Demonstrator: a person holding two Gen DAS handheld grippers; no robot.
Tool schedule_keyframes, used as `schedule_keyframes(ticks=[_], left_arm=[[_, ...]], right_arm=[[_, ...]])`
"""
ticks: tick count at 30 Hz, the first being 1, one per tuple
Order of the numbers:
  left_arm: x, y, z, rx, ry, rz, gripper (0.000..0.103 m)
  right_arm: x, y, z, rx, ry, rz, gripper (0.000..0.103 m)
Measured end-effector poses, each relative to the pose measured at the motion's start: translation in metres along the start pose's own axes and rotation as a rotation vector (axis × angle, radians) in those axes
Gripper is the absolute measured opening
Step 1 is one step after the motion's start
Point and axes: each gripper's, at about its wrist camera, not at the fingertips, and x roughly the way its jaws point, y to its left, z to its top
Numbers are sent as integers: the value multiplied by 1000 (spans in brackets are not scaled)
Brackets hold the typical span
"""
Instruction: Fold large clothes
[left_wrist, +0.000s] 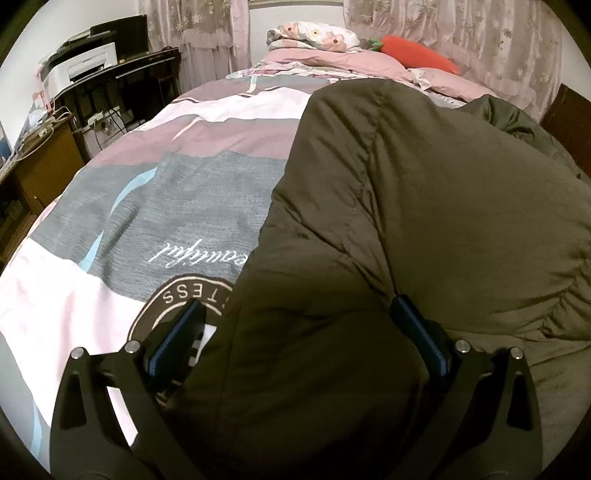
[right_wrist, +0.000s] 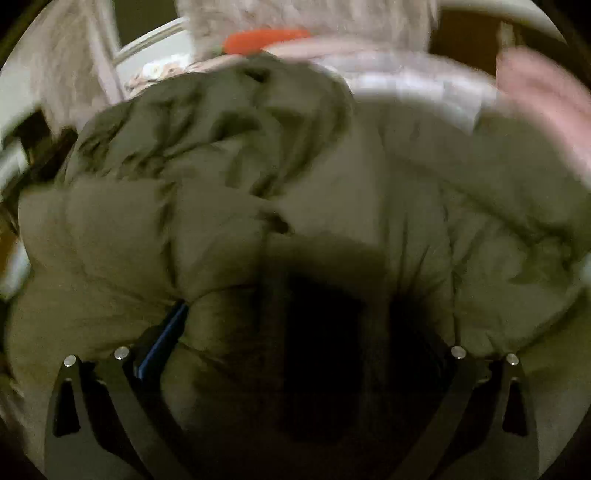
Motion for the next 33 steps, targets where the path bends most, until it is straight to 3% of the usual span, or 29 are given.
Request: schedule_keyframes(ticks=[3,5,7,11,13,15,18,20,21,22,23,26,31,33], left_arm=[[-3,0,0,1,-1,10,101],[-16,-2,0,7,-11,59,101],[-48,-8,-3,-5,-76,93,101],[-118,-31,4,-60,-198,-46,101],[-150,-63,10,-29,-224,-150,101],[-164,-99,9,36,-241,-201,101],[-143,-155,-7,144,-175,-203,101],[-88,-187,-34,218,-4,-203,101],[-60,-198,-54,257,46,-193,101],[-61,-201,-64,283,-28,-163,101],[-61,-202,-62,278,-26,-163,101],[-59,-194,-59,253,-8,-201,101],[-61,-194,-61,251,-22,-198,101],[-58,-192,-62,248,-27,-200,101]], right_arm=[[0,3,-3,-12,-11,-10,102],[0,6,-6,-7,-8,-5,102],[-4,7,-8,-9,-8,-8,102],[-10,3,0,2,4,-8,102],[-29,-11,8,38,0,-8,102],[-48,-25,6,81,-35,-10,102],[-72,-50,3,97,-47,-61,102],[-85,-65,1,95,-58,-73,102],[-90,-69,0,87,-41,-13,102],[-94,-72,0,87,-36,-33,102],[-104,-77,-1,94,-61,-85,102],[-135,-113,4,178,-141,-42,102],[-160,-234,8,531,-210,50,102],[-156,-292,4,685,-199,29,102]])
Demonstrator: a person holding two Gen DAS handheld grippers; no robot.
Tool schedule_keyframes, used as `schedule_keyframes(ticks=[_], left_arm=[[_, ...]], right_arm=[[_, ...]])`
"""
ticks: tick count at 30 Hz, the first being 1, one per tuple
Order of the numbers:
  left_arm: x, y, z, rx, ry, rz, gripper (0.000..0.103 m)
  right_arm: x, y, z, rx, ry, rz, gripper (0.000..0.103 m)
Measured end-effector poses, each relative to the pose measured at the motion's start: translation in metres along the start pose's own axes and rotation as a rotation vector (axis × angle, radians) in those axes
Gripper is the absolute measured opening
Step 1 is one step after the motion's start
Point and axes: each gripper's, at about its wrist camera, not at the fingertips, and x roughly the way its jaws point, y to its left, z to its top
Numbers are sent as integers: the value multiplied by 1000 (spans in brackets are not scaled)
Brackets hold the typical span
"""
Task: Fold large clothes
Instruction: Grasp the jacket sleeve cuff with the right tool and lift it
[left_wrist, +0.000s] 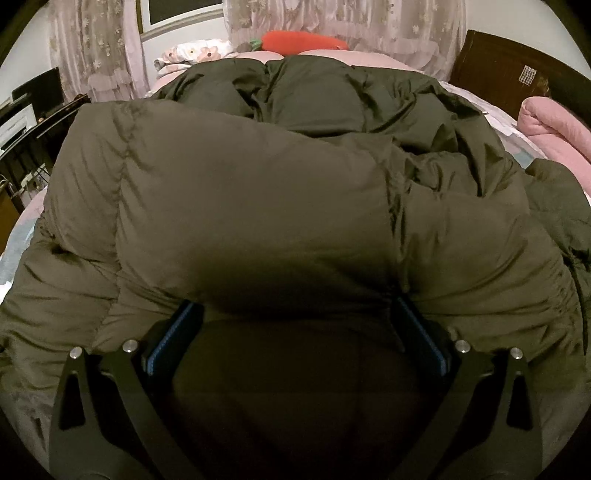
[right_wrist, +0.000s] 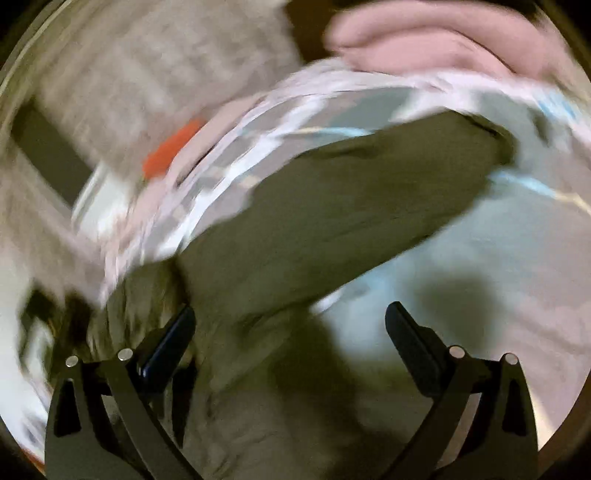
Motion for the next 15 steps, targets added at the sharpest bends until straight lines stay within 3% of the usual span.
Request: schedule_keyframes(ticks=[5,9,13,15], left_arm=[[2,-3,-4,0,-11,3,101],[3,-2,-3,-2,-16,-2,101],[4,1,-3,-10,-18,-14,101],[5,1,-3,-13,-18,-17,101]], right_arm=[[24,-59,55,48,-54,-85,102],[64,-91,88,136,-37,-54,102],[87,-93,106,97,-110,-71,102],[103,-85,112,46,-103,-92,102]])
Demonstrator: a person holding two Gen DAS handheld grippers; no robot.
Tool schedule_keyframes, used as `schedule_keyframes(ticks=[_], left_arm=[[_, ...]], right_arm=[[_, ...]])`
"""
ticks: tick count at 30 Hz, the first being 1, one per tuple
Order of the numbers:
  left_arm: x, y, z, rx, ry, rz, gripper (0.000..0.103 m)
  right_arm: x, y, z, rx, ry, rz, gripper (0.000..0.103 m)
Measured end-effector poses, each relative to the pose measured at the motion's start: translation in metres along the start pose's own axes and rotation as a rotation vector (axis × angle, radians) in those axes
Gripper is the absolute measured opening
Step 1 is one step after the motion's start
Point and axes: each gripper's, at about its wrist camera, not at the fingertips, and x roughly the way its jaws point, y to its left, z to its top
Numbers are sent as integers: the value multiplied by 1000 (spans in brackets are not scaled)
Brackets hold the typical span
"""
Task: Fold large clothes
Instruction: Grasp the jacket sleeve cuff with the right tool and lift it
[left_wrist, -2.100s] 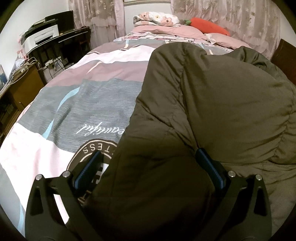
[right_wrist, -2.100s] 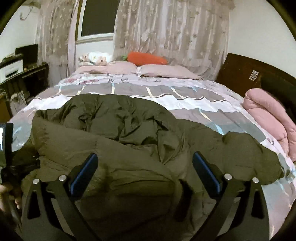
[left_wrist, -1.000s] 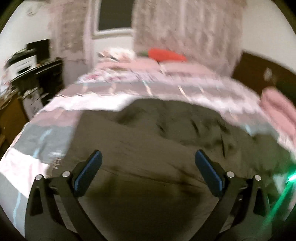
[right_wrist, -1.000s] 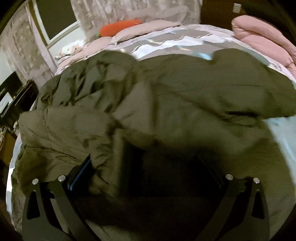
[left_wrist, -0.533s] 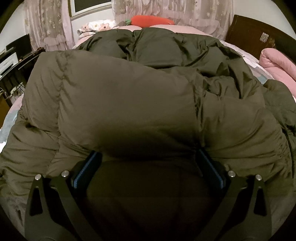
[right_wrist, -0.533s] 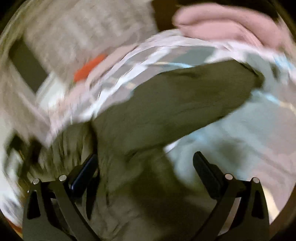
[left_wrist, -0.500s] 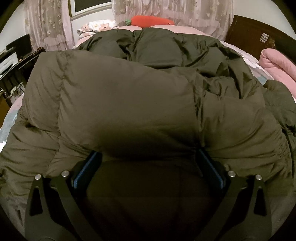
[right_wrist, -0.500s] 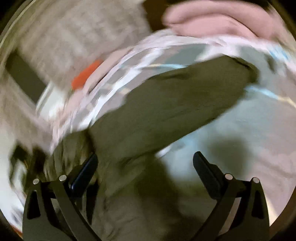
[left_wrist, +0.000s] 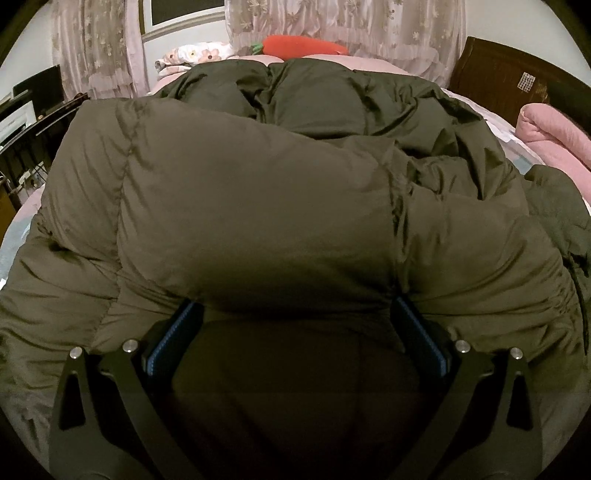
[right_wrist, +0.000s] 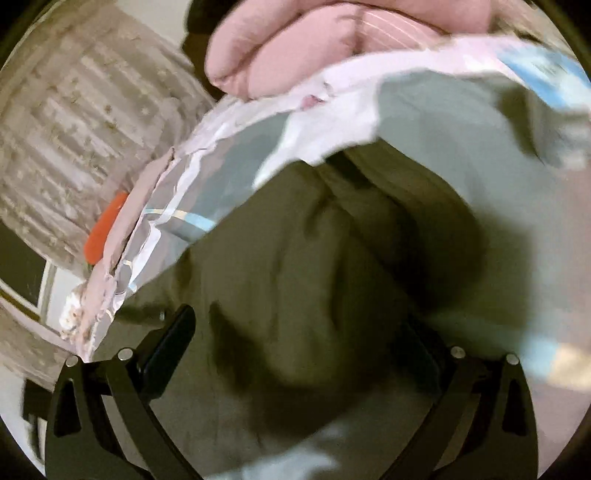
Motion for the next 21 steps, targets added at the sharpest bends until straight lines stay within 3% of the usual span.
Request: schedule_keyframes(ticks=[2,3,4,6,9,15,18,21], left_arm=[[0,1,0,-1,-2,-1,101],[0,1,0,-2,-2,-2,101],[0,1,0,-2,-3,-3,101],[1,1,0,-4,-3,-5,101],[0,2,0,-5,-4,-6,101],[0,3,0,-4,-3,-5,101],[0,4,0,-4,-4,-6,101],[0,4,0,-3,-4,-5,101]], right_arm=[[9,6,6,-39,-15,-35,102],[12,8,6,-44,-28,-41,92],[11,7,5,-40,-30,-31,67],[17,-3,8,8,19,77,34],[2,2,7,-13,-18,142,10],[-60,67,11,-233,-118,200,8],[-95,125,16,-296,-64,362,8],[-131,190,0,-446,-53,466,8]])
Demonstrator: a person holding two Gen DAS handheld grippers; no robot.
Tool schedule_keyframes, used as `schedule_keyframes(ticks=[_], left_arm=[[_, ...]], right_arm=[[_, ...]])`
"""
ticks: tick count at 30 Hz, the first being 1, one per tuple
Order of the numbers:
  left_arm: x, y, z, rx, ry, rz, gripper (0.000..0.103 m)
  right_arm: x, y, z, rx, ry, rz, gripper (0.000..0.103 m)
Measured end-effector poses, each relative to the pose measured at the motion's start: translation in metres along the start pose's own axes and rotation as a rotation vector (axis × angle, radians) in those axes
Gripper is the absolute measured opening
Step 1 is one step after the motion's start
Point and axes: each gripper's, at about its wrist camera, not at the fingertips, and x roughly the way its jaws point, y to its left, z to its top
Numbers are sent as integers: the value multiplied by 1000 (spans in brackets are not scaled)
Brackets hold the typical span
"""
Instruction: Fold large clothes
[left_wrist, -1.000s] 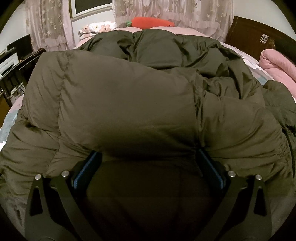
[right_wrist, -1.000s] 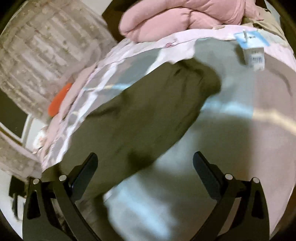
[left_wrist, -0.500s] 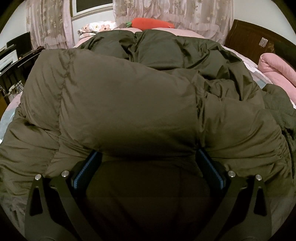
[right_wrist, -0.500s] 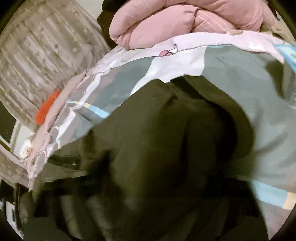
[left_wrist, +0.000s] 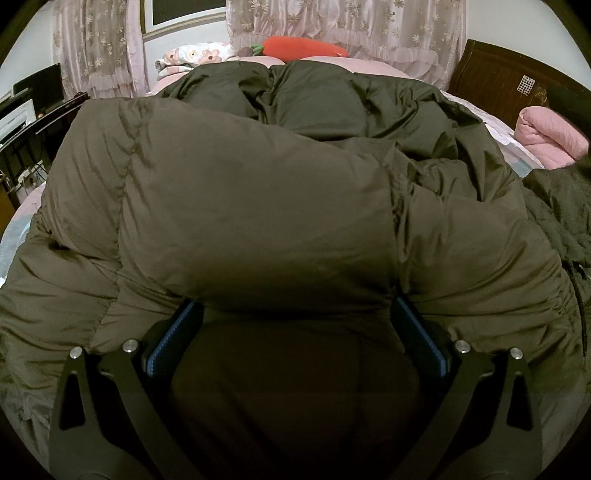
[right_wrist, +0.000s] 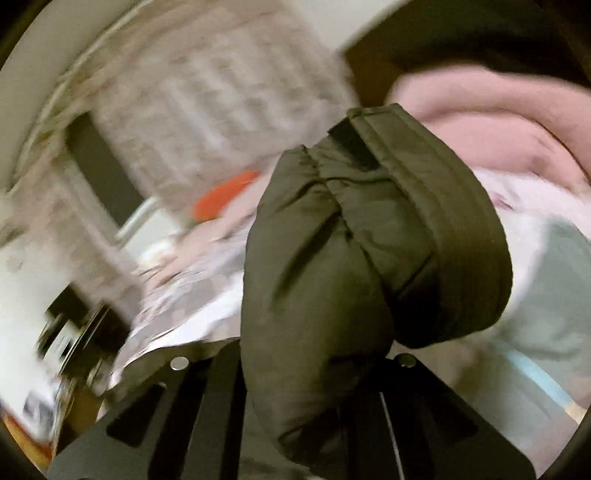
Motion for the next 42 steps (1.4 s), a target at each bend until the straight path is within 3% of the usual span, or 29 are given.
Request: schedule_keyframes(ticks=[4,7,10,13,16,21,24,26,29,32,34,36,39,40,42], left_arm=[[0,0,0,0,3,1,101],[0,0,0,2,4,5,101],[-1,-2,0,6,5,16,101],[-2,-1,-1,6,5,21,101],[-5,2,-3,0,8,19,101],[-38,25,-1,-81,22,-42,101],[-76,73,-9,-241,17,-103,101],[-96,108,-13,-298,5,-77,101],[-114,150,-12,-291,2,-31,101],[-120,174,-9,-302,-6,75,101],[-118,193,-10,-374,23,106,101],[-115,210,-14,-419,65,113,101],[-118,214,-17,-411,61,128,101],[-120,212,-19,-397,59,137,101],[-120,207,-21,-379,64,143,101]], right_arm=[[7,87,-7,-84,53,159,8],[22,158,-33,-173,125,260,8],[41,224,-83,-277,235,340,8],[71,254,-128,-226,383,429,8],[78,271,-162,-239,463,427,8],[71,273,-163,-211,470,437,8],[71,287,-167,-248,459,413,8],[80,307,-183,-296,470,393,8],[98,323,-220,-384,524,340,10],[128,317,-263,-281,651,300,27],[141,308,-284,-187,708,274,64],[142,309,-299,-176,718,253,80],[117,327,-301,-283,706,219,81],[107,329,-297,-284,704,239,81],[69,323,-272,-247,635,366,81]])
